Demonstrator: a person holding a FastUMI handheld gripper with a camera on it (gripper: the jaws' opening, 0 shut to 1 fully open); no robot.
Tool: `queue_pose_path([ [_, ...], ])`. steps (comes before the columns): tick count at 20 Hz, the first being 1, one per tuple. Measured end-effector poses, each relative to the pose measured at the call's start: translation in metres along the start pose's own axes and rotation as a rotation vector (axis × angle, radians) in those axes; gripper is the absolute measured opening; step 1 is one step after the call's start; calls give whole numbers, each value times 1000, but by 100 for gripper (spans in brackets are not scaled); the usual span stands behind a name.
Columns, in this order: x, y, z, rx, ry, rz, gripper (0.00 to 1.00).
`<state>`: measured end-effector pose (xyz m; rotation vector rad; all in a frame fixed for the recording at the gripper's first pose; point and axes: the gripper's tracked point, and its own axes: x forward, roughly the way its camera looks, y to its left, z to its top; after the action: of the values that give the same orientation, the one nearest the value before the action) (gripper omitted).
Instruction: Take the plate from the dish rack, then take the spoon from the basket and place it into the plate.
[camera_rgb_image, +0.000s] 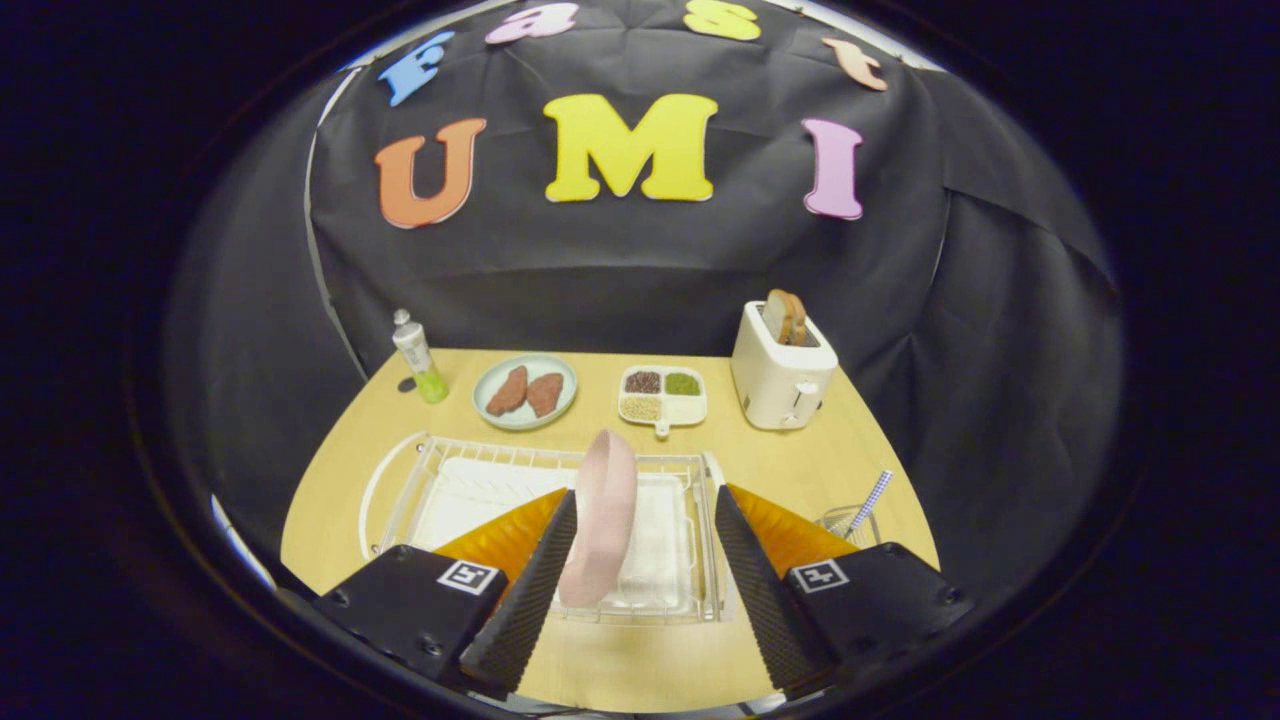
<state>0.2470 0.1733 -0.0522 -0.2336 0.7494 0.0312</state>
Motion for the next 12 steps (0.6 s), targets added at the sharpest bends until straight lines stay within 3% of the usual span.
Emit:
queue_pose_path([
  [6,39,0,10,-59,145,-224,87],
  [12,51,-4,4,-117,290,-276,76],
])
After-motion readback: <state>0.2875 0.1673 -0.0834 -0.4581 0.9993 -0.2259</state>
